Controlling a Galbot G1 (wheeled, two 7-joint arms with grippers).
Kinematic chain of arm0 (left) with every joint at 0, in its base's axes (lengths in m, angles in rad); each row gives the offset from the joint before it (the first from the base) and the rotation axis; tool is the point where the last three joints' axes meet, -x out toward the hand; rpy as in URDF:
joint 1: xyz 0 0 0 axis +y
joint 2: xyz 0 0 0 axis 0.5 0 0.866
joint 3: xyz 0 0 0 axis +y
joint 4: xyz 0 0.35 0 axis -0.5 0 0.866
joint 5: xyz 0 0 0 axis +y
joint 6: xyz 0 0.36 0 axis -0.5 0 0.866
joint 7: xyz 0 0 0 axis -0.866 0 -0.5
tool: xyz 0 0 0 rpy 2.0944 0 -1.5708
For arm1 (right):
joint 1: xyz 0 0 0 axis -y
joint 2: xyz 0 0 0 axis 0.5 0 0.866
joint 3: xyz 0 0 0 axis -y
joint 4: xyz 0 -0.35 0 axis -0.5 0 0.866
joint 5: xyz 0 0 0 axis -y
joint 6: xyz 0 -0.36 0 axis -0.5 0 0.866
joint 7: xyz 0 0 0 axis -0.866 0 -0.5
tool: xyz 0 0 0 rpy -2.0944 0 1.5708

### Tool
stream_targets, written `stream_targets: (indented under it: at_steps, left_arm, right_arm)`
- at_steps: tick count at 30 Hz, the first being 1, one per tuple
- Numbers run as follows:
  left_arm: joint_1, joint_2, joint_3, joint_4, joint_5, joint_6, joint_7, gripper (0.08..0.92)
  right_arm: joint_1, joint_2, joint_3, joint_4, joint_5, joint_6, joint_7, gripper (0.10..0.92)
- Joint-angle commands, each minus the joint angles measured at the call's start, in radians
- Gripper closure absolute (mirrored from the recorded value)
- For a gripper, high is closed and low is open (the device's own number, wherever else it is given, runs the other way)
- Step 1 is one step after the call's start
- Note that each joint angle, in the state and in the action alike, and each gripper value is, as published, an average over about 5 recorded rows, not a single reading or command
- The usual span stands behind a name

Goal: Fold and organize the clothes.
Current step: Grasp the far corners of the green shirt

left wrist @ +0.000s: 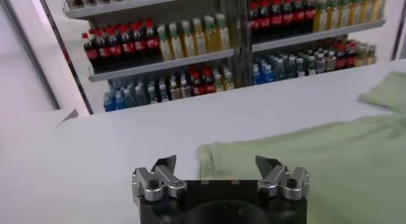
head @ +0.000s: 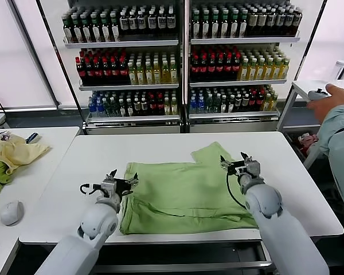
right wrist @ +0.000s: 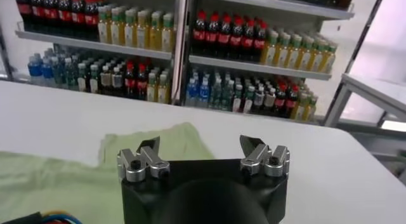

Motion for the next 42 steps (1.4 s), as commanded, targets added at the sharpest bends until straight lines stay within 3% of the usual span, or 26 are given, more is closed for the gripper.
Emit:
stream_targets:
  at_steps: [1,11,22,27,30,42]
  left_arm:
    - [-0.234,-0.065,0.063,0.340,-0.007,0.006,0.000,0.177]
    - [-0.255,-0.084,0.054,0.382,-0.103,0.018,0.006,0.177]
    - [-0.210,-0.071,0.050,0.307,-0.186,0.020,0.028,0.177]
    - [-0.194,-0.064,0.056,0.289,-0.181,0.001,0.033,0.180]
    - [-0.184,-0.058,0.058,0.282,-0.179,-0.003,0.038,0.225]
    - [-0.164,-0.046,0.059,0.270,-0.180,-0.023,0.059,0.570]
  right_arm:
    - [0.240,0.089,-0.075,-0.354,-0.028,0.006,-0.023,0.203]
    - [0.285,0.161,-0.060,-0.521,-0.076,0.008,-0.053,0.203]
    - [0.290,0.194,-0.032,-0.582,-0.066,0.001,-0.082,0.214]
    - [0.290,0.198,-0.023,-0.608,-0.029,-0.003,-0.087,0.327]
    - [0.288,0.198,-0.019,-0.619,-0.009,-0.009,-0.093,0.404]
    - [0.278,0.186,-0.037,-0.582,-0.003,0.018,-0.103,0.750]
